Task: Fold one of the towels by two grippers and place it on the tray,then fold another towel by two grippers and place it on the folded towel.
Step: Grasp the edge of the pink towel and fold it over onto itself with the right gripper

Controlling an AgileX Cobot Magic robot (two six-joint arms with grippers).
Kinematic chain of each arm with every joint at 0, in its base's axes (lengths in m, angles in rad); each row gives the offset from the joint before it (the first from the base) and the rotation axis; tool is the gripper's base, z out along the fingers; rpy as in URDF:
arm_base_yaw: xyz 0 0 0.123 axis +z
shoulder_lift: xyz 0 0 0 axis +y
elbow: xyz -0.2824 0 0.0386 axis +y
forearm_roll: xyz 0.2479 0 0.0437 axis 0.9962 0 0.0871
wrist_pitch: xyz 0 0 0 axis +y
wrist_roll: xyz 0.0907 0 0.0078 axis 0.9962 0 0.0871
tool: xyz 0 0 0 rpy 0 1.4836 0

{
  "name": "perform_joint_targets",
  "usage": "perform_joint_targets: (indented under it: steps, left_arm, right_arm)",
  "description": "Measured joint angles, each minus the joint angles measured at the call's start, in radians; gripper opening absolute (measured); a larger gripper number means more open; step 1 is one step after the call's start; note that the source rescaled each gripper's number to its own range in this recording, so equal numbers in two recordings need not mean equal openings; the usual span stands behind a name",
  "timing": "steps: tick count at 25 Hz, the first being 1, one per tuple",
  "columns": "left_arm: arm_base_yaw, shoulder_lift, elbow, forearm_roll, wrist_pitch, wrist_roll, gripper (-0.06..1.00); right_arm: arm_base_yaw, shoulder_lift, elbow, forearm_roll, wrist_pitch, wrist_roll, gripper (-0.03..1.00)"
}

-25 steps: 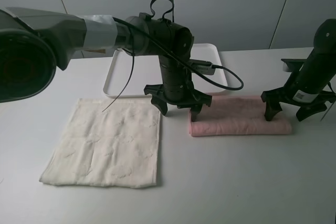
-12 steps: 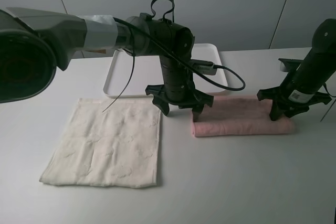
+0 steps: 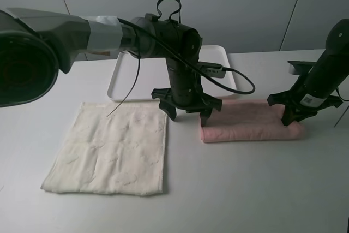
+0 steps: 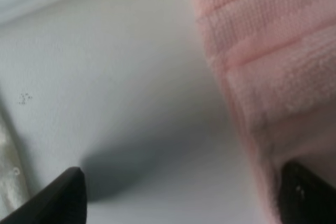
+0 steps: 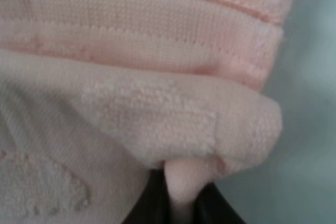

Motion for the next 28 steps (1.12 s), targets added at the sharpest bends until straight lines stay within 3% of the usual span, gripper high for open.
perform_joint_targets:
  steps: [13, 21, 28]
  left_arm:
    - [0.000, 0.000, 0.000, 0.008, 0.000, 0.010, 1.00]
    - [0.000, 0.000, 0.000, 0.015, 0.000, 0.030, 1.00]
    - [0.000, 0.000, 0.000, 0.021, 0.000, 0.040, 1.00]
  right_arm:
    - [0.000, -0.128, 0.013, 0.040, 0.064, -0.004, 0.04]
    - [0.000, -0.171, 0.014, 0.220, 0.151, -0.067, 0.04]
    - [-0.001, -0.177, 0.015, 0.470, 0.241, -0.224, 0.03]
